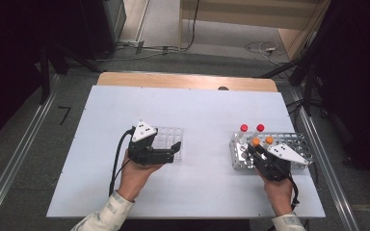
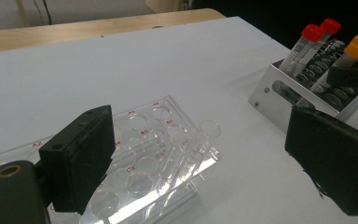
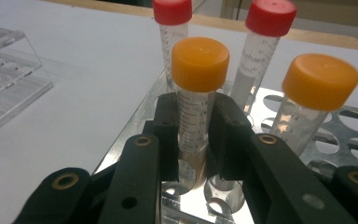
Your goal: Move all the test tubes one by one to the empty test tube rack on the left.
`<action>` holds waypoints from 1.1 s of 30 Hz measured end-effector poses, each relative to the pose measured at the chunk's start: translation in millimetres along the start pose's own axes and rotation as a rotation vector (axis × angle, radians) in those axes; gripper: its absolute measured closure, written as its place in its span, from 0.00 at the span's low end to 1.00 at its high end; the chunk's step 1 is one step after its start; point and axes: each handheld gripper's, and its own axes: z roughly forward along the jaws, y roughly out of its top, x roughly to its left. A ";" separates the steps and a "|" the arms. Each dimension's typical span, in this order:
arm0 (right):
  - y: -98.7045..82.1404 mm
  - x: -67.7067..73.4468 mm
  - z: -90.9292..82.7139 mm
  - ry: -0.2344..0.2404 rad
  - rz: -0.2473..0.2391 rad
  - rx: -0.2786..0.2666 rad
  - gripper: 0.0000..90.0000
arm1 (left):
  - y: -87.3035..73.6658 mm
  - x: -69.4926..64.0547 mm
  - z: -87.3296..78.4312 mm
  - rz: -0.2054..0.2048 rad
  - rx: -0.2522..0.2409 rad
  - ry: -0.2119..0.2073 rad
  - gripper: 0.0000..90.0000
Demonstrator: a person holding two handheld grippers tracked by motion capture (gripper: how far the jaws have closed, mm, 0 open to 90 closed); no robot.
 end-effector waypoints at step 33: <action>39.5 39.9 -33.8 0.130 -0.051 -0.109 0.79 | 2.5 -1.3 -4.2 0.000 -0.023 0.002 0.12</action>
